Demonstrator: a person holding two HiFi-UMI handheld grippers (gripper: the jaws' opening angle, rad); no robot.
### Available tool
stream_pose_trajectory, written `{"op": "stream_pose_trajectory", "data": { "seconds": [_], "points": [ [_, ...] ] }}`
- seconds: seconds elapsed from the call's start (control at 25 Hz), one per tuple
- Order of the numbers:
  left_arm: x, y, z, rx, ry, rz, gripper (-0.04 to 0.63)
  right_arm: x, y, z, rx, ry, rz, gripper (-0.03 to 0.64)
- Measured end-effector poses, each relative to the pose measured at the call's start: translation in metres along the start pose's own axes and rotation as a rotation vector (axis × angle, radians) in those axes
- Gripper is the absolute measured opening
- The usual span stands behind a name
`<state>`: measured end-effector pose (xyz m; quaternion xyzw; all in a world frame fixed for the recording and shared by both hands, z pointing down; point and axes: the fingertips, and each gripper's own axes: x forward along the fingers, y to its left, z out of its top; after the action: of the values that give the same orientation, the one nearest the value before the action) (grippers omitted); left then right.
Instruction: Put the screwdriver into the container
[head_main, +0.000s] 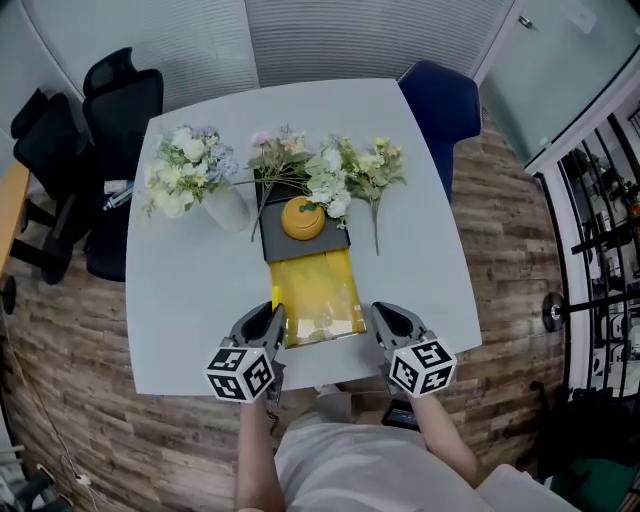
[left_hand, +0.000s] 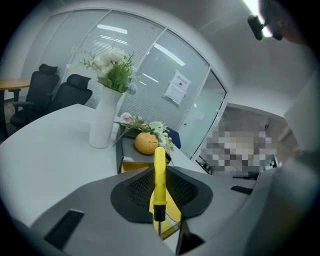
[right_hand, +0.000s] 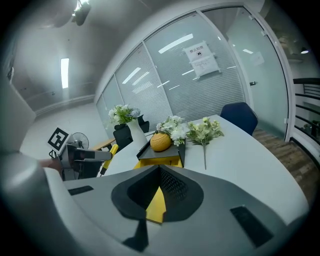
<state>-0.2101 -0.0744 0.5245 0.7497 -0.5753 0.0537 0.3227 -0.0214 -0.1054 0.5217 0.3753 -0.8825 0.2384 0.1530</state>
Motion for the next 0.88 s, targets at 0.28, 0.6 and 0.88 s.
{"op": "stream_pose_trajectory", "data": {
  "seconds": [0.28, 0.6, 0.88],
  "points": [
    [0.02, 0.007, 0.002, 0.004, 0.027, -0.035, 0.071, 0.011, -0.006, 0.008, 0.003, -0.008, -0.034, 0.015],
    [0.028, -0.002, 0.01, 0.028, 0.033, -0.057, 0.071, 0.008, -0.011, 0.019, 0.01, -0.039, -0.043, 0.017],
    [0.029, -0.002, 0.016, 0.043, 0.026, -0.04, 0.071, 0.02, -0.007, 0.023, 0.002, -0.047, 0.005, 0.015]
  ]
}}
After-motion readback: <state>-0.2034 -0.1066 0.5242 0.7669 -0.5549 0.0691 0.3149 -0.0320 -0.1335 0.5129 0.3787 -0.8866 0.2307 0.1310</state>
